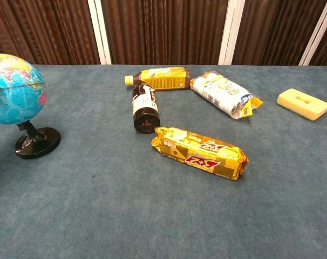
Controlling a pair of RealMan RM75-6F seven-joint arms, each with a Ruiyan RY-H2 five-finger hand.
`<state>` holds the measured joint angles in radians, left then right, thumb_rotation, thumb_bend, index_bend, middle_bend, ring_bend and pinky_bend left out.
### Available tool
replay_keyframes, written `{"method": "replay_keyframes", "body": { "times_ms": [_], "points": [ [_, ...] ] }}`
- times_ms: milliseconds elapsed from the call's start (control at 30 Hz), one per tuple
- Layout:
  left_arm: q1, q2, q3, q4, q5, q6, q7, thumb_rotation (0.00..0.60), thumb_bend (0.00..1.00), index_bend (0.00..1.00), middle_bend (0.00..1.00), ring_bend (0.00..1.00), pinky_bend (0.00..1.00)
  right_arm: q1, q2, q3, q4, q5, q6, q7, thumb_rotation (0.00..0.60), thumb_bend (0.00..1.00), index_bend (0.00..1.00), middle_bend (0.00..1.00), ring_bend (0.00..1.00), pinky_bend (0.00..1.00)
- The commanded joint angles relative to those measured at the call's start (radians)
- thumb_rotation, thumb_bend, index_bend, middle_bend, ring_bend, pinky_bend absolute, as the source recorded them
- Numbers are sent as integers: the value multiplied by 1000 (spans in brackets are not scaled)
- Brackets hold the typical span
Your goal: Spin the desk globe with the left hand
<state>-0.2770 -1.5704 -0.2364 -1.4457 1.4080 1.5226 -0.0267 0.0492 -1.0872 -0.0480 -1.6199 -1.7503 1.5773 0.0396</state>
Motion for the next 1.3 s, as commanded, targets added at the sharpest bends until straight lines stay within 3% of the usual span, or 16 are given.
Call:
{"method": "replay_keyframes", "body": {
  "times_ms": [33,1300],
  "points": [
    [3,5,-1,1,-6,0,-7,600,301,0,0,0,0,-1,0,0,0,-1,2,-1,600,74,0,0,0,0],
    [29,41,-23,47,-82,-24,-91,600,301,0,0,0,0,-1,-10,1,-4,3,-9,-26,600,74,0,0,0,0]
  ]
}}
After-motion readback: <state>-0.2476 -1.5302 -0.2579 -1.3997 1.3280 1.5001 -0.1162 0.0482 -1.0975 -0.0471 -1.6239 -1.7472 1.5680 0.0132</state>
